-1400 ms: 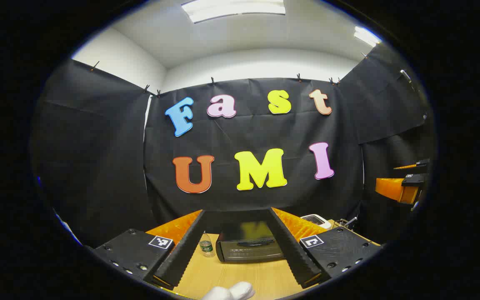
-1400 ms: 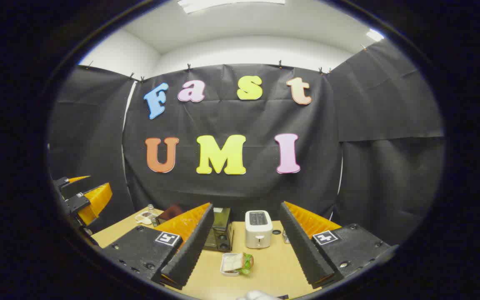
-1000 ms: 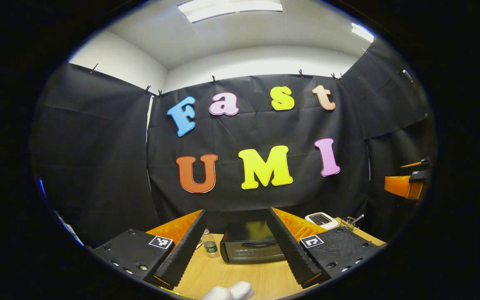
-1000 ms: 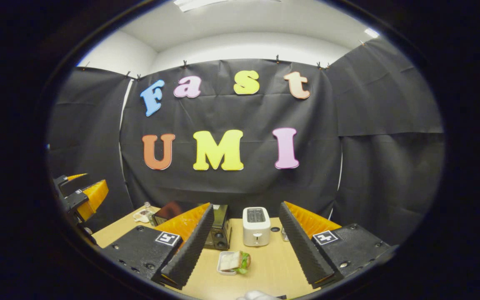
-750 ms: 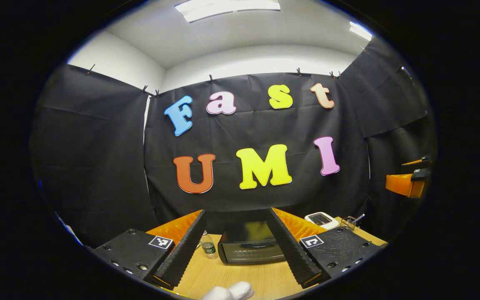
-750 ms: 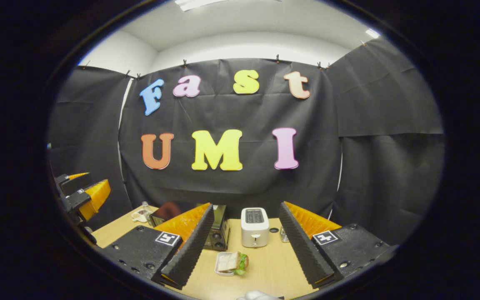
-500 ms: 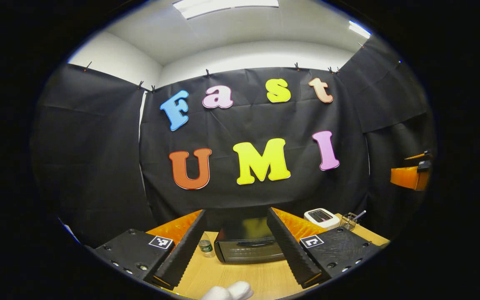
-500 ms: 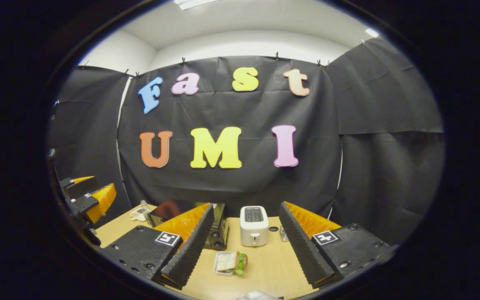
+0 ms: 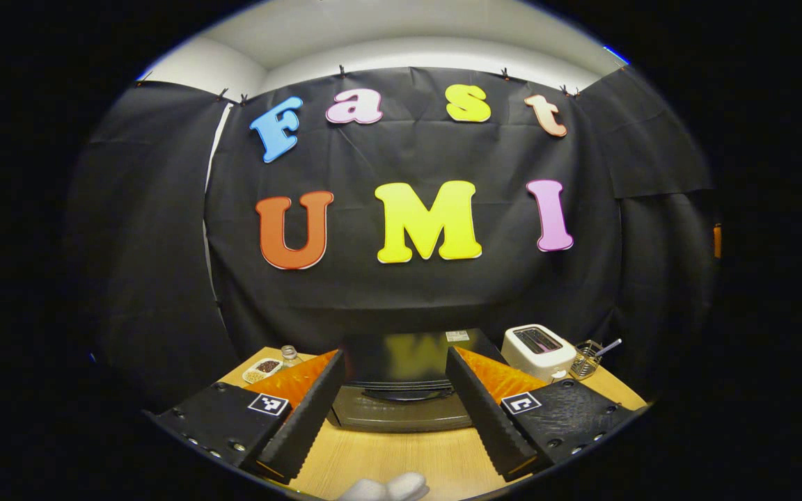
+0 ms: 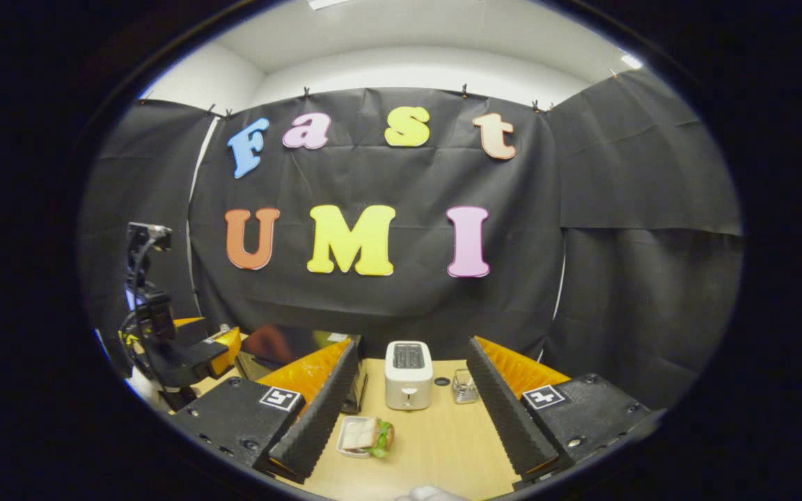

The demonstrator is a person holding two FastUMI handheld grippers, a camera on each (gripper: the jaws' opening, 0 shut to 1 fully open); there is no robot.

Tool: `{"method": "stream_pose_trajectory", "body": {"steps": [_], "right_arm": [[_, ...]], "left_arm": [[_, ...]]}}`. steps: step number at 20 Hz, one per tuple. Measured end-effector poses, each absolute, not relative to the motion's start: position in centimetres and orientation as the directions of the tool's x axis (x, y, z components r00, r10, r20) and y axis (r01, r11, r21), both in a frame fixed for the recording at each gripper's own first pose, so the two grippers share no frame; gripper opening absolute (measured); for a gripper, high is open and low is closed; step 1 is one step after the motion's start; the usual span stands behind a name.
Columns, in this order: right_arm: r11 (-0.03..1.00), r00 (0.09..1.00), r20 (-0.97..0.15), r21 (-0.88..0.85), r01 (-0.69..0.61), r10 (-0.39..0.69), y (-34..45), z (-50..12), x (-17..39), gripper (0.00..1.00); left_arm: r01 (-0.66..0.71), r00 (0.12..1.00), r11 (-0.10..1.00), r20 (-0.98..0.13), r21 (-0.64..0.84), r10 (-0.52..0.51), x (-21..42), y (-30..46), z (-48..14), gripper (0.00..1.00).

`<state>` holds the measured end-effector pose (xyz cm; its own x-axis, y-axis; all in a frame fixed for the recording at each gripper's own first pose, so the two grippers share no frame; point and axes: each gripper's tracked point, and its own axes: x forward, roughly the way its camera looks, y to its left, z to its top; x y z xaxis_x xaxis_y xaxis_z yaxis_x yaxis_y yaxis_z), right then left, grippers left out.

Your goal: Open the electric oven with the left hand, put the food in, and close the electric oven.

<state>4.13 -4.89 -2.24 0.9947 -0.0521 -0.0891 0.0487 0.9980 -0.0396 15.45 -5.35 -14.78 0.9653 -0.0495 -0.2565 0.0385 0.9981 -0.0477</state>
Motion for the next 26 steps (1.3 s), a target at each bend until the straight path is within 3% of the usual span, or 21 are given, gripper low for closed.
{"method": "stream_pose_trajectory", "body": {"steps": [8,13,15,16,17,18,19,26], "right_arm": [[0.994,0.985,-0.147,-0.074,0.082,-0.092,-5.8,-3.2,3.7,1.0],[0.991,0.979,-0.167,-0.082,0.107,-0.12,-6.4,-4.1,2.6,1.0],[0.99,0.977,-0.17,-0.078,0.117,-0.129,-6.7,-4.2,2.2,1.0],[0.99,0.976,-0.171,-0.074,0.123,-0.134,-7.0,-4.3,2.0,0.91],[0.99,0.975,-0.172,-0.068,0.127,-0.137,-7.1,-4.5,1.9,1.0],[0.989,0.975,-0.174,-0.063,0.13,-0.139,-7.3,-4.5,1.8,1.0],[0.99,0.975,-0.176,-0.061,0.131,-0.14,-7.4,-4.8,1.8,1.0],[0.994,0.978,-0.182,-0.059,0.097,-0.107,-6.4,-5.4,1.6,1.0]], "left_arm": [[0.056,0.901,0.997,-0.428,-0.047,-0.071,22.1,-7.6,-24.4,0.96],[0.052,0.836,0.998,-0.544,-0.048,-0.07,23.1,-7.9,-29.1,0.95],[0.061,0.841,0.997,-0.536,-0.048,-0.077,23.4,-8.2,-29.0,0.9],[0.06,0.847,0.997,-0.526,-0.053,-0.079,23.3,-8.2,-28.6,0.97],[0.063,0.843,0.997,-0.532,-0.052,-0.081,23.3,-8.3,-28.8,0.9],[0.062,0.841,0.997,-0.535,-0.052,-0.081,22.9,-8.2,-28.7,0.98],[0.065,0.84,0.997,-0.536,-0.049,-0.081,22.8,-8.1,-28.6,0.99],[0.073,0.825,0.996,-0.557,-0.054,-0.09,19.3,-8.1,-28.8,0.98]]}}
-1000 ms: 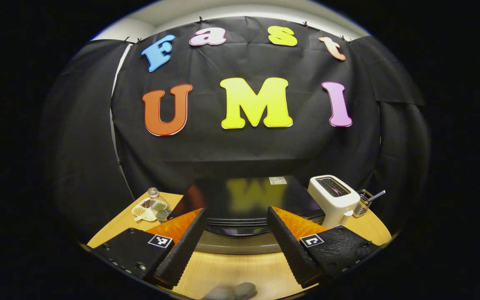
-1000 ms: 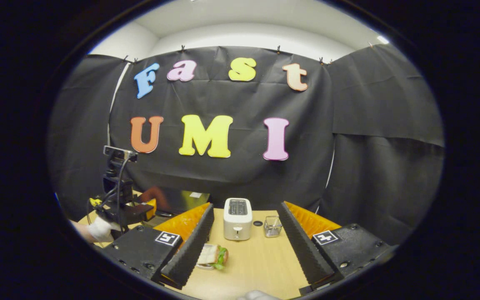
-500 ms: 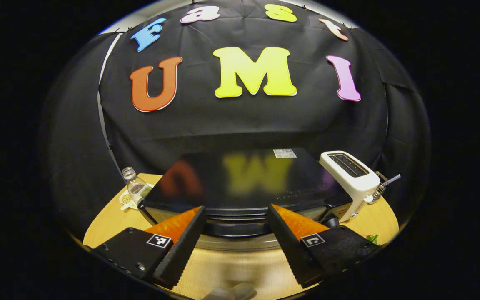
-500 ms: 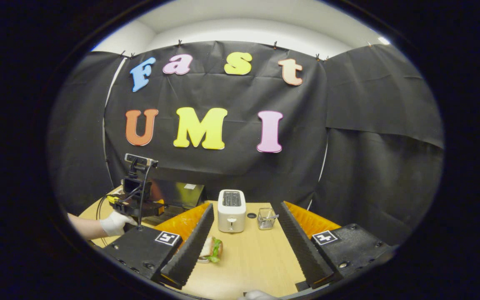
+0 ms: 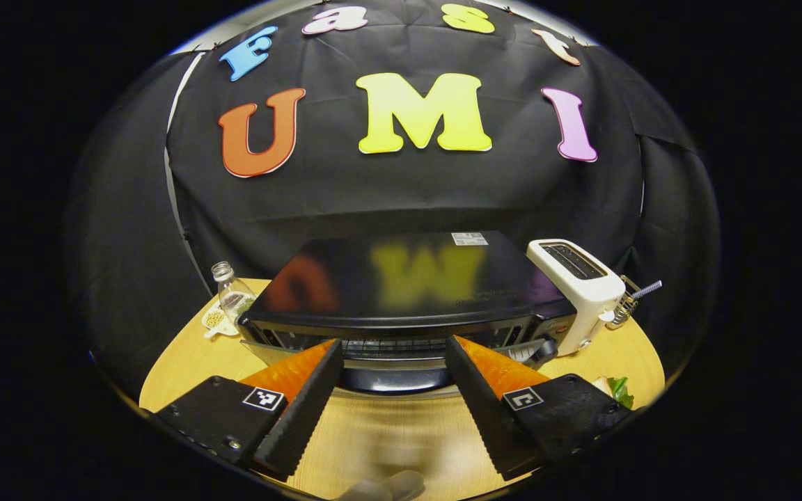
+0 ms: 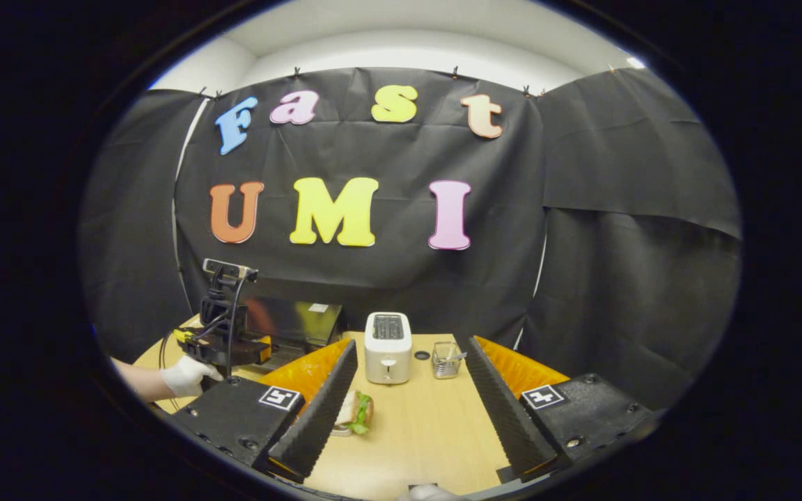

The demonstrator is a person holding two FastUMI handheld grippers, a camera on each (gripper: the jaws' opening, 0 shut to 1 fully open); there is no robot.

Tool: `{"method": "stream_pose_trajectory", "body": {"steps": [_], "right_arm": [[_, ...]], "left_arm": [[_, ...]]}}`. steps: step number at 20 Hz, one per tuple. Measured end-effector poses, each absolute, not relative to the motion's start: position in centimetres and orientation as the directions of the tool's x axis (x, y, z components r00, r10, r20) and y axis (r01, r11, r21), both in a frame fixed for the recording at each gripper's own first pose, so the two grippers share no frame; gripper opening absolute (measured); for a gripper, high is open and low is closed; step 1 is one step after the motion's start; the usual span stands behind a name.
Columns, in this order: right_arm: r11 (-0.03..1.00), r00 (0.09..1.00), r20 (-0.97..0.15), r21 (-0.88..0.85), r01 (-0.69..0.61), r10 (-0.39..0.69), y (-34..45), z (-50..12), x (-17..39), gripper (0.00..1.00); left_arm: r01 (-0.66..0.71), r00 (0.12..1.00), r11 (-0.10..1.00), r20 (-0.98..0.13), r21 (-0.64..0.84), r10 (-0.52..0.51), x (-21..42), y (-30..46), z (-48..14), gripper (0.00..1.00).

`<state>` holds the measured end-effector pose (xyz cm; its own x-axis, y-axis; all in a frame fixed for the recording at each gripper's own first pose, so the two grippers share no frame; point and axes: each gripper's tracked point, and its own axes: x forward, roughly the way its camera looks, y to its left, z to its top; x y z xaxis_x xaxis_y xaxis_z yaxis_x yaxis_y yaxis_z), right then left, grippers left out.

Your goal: Open the electric oven with the left hand, put the food in, and close the electric oven.

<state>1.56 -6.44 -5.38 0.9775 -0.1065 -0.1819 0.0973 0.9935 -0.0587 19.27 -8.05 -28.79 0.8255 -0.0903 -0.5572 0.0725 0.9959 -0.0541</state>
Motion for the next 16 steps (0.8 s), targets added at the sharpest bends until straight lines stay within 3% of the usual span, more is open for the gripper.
{"method": "stream_pose_trajectory", "body": {"steps": [10,11,14,15,16], "right_arm": [[0.997,0.974,-0.216,-0.034,0.064,-0.07,-5.8,-7.6,0.6,1.0],[0.997,0.973,-0.221,-0.032,0.065,-0.07,-5.9,-7.9,0.6,0.91],[0.998,0.969,-0.237,-0.022,0.064,-0.068,-5.9,-8.6,0.4,0.91],[0.998,0.968,-0.242,-0.021,0.065,-0.068,-5.9,-8.8,0.3,1.0],[0.998,0.967,-0.247,-0.022,0.066,-0.069,-5.9,-9.0,0.3,1.0]], "left_arm": [[0.09,0.772,0.994,-0.625,-0.07,-0.113,11.1,-8.1,-31.8,0.99],[0.088,0.761,0.993,-0.638,-0.074,-0.115,10.3,-8.1,-32.3,0.98],[0.089,0.725,0.992,-0.677,-0.09,-0.127,8.3,-8.3,-34.3,0.98],[0.094,0.715,0.991,-0.686,-0.091,-0.131,7.8,-8.5,-34.8,0.97],[0.094,0.704,0.991,-0.699,-0.09,-0.13,7.4,-8.6,-35.3,0.97]]}}
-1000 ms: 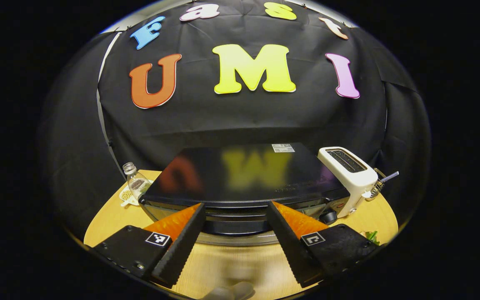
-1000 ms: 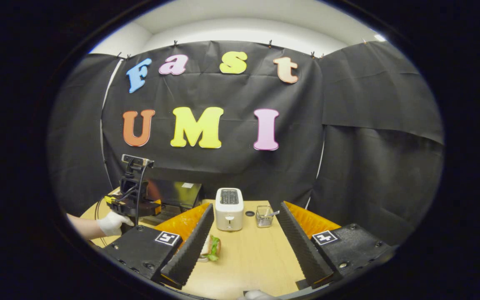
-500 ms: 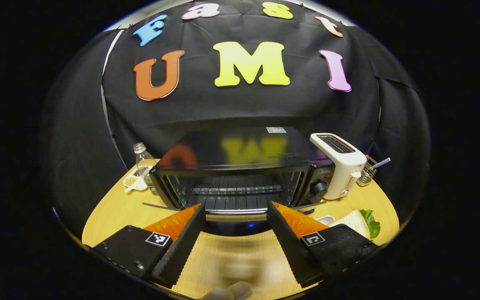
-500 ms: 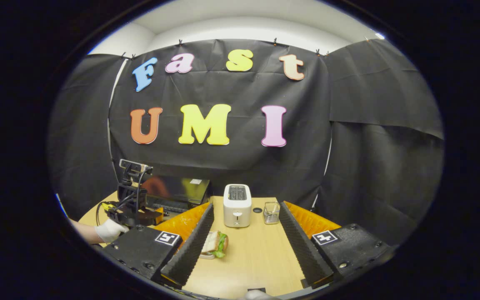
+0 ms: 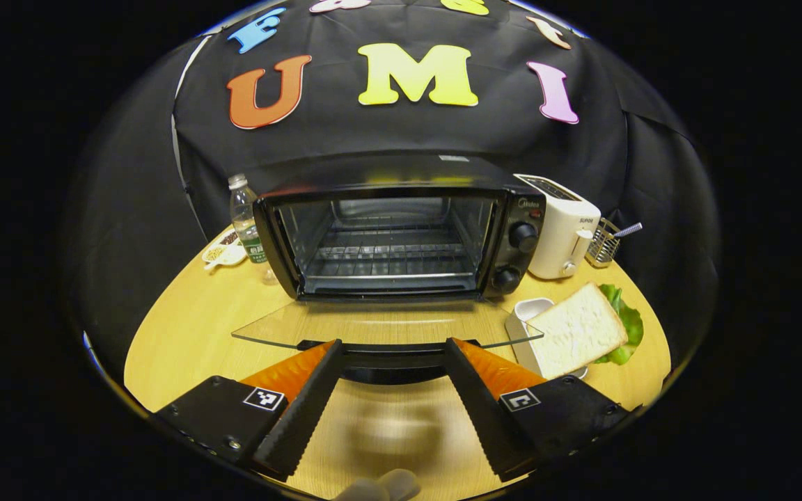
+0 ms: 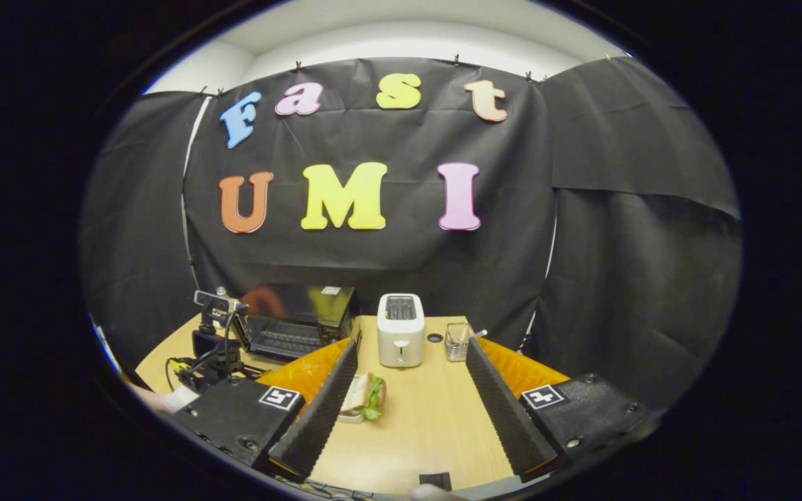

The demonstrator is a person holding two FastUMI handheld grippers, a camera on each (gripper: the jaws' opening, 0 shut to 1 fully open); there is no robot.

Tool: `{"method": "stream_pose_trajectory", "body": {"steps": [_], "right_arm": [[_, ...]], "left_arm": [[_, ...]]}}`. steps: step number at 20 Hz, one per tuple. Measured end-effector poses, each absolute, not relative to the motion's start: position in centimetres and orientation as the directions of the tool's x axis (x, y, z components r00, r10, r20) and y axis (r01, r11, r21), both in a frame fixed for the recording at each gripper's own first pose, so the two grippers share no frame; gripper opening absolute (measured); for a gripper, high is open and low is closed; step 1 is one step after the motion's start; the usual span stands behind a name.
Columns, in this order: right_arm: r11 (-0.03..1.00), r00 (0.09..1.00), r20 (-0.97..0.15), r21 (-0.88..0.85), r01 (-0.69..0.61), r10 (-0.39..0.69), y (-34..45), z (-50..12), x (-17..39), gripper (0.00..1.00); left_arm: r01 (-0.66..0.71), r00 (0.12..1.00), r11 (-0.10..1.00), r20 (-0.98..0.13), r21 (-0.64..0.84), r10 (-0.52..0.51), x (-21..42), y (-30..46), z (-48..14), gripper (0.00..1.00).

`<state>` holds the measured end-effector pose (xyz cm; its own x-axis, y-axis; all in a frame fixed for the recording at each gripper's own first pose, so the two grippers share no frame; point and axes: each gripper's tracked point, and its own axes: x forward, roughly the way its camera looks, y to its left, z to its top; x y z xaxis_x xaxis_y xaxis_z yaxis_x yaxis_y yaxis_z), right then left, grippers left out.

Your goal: Open the electric oven with the left hand, put the food in, and close the electric oven.

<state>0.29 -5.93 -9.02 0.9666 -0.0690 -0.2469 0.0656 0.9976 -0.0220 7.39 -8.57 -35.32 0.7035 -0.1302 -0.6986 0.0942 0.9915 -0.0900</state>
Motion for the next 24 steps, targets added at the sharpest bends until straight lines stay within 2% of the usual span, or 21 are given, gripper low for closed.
{"method": "stream_pose_trajectory", "body": {"steps": [5,6,7,13,19,23,24], "right_arm": [[0.996,0.959,-0.273,-0.032,0.078,-0.083,-6.4,-10.5,0.2,1.0],[0.996,0.956,-0.281,-0.033,0.08,-0.086,-6.4,-10.8,0.2,1.0],[0.996,0.954,-0.288,-0.033,0.08,-0.086,-6.5,-11.1,0.2,1.0],[0.995,0.947,-0.308,-0.036,0.088,-0.095,-7.0,-11.7,0.5,1.0],[0.999,0.939,-0.341,-0.021,0.041,-0.046,-6.7,-14.2,2.2,1.0],[0.997,0.922,-0.381,0.066,-0.047,0.069,-5.4,-18.3,4.1,1.0],[0.994,0.913,-0.397,0.093,-0.065,0.096,-5.0,-19.7,4.6,0.92]], "left_arm": [[0.05,0.619,0.987,-0.771,-0.154,-0.152,4.9,-9.4,-38.6,0.93],[0.058,0.6,0.987,-0.785,-0.147,-0.153,4.5,-9.6,-39.3,0.82],[0.067,0.585,0.988,-0.796,-0.141,-0.154,4.4,-9.6,-40.1,0.93],[0.072,0.534,0.988,-0.832,-0.136,-0.154,3.9,-9.9,-42.2,0.93],[0.09,0.622,0.985,-0.764,-0.148,-0.171,4.3,-9.8,-39.0,0.94],[0.077,0.731,0.987,-0.665,-0.141,-0.152,4.1,-8.1,-32.9,0.93],[0.07,0.758,0.989,-0.637,-0.131,-0.138,4.0,-7.4,-31.1,0.94]]}}
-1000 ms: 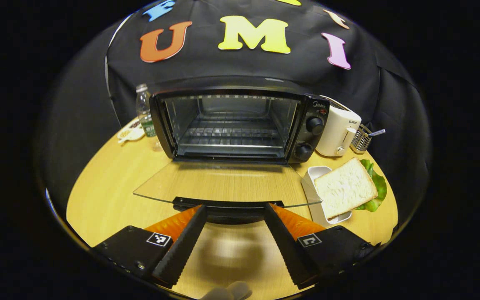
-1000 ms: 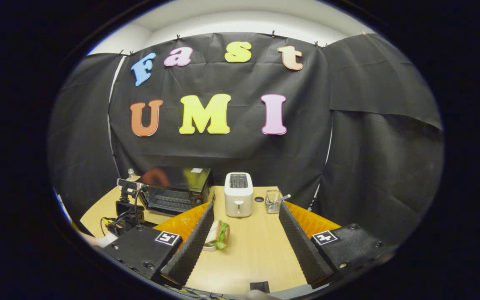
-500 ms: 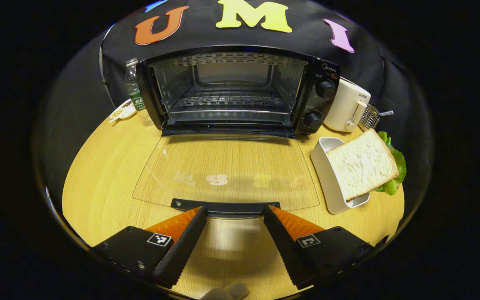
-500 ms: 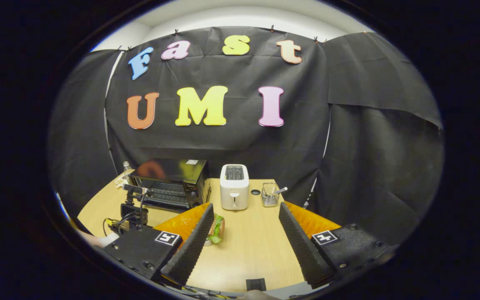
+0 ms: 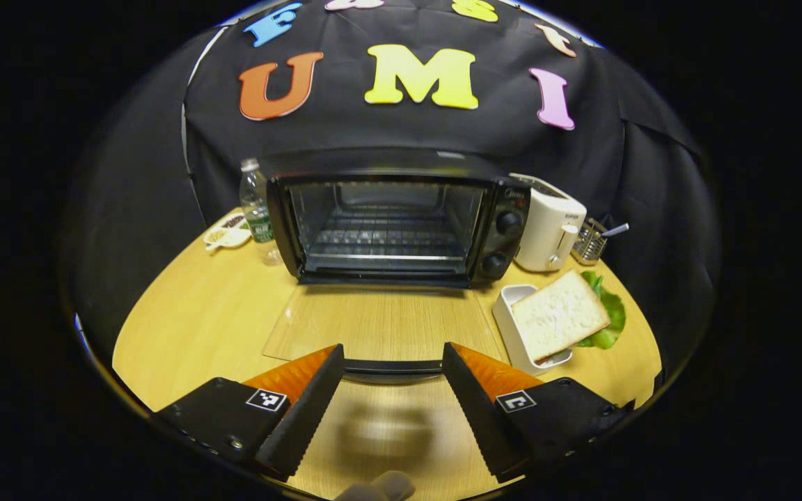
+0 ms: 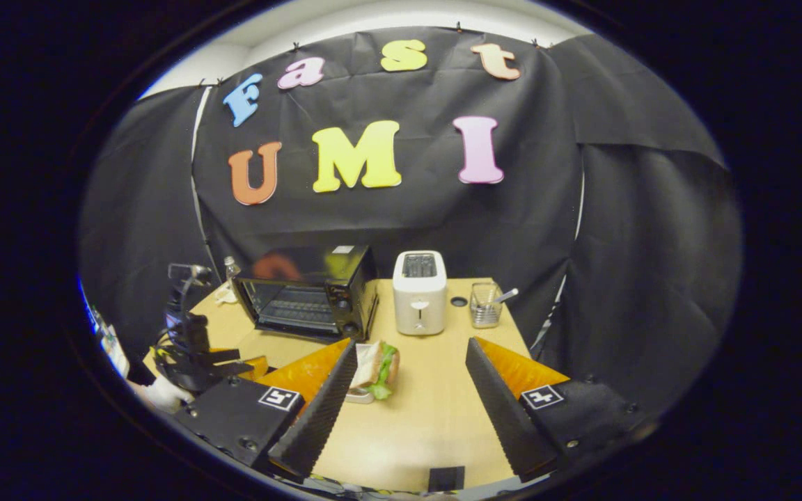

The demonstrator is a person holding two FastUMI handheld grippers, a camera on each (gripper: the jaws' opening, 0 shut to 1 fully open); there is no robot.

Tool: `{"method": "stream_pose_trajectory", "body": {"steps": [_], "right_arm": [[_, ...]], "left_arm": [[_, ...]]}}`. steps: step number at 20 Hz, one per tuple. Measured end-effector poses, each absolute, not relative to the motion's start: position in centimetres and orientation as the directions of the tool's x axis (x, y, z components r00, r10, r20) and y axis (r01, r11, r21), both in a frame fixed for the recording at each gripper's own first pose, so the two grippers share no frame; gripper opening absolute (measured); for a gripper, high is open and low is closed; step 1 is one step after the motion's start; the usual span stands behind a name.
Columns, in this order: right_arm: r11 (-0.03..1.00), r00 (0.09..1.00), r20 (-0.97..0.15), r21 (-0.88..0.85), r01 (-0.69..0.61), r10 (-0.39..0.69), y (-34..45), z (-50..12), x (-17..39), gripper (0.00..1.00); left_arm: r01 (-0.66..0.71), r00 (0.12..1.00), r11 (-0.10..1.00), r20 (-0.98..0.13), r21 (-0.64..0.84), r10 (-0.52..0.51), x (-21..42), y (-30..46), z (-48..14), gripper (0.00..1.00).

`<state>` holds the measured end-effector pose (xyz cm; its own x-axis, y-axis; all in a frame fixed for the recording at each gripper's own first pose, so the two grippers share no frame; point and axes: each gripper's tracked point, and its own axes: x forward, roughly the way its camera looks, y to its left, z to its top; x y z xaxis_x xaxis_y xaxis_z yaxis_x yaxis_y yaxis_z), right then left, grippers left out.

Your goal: Open the electric oven with the left hand, put the food in, and close the electric oven.

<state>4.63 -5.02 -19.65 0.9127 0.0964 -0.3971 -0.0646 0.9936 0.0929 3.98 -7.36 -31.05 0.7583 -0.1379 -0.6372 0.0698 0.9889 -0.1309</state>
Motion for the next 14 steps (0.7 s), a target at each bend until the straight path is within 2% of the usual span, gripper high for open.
{"method": "stream_pose_trajectory", "body": {"steps": [1,7,12,13,14], "right_arm": [[0.99,0.902,-0.414,0.12,-0.078,0.121,-4.8,-21.1,5.0,1.0],[0.94,0.824,-0.511,0.335,-0.072,0.245,-3.4,-29.8,8.2,1.0],[0.836,0.749,-0.521,0.543,-0.079,0.409,-1.4,-34.1,12.0,0.99],[0.81,0.734,-0.518,0.581,-0.074,0.439,-1.1,-34.8,12.9,0.87],[0.785,0.721,-0.512,0.616,-0.071,0.467,-0.8,-35.2,14.0,0.98]], "left_arm": [[0.067,0.783,0.99,-0.608,-0.122,-0.128,3.8,-6.7,-29.1,0.93],[0.055,0.898,0.995,-0.431,-0.077,-0.084,1.7,-3.2,-16.7,0.93],[-0.043,0.946,0.998,-0.323,-0.037,0.029,0.6,-0.7,-9.0,0.93],[-0.072,0.948,0.997,-0.312,-0.035,0.057,0.3,-0.3,-7.9,0.93],[-0.099,0.948,0.994,-0.309,-0.036,0.083,0.0,-0.2,-7.2,0.93]]}}
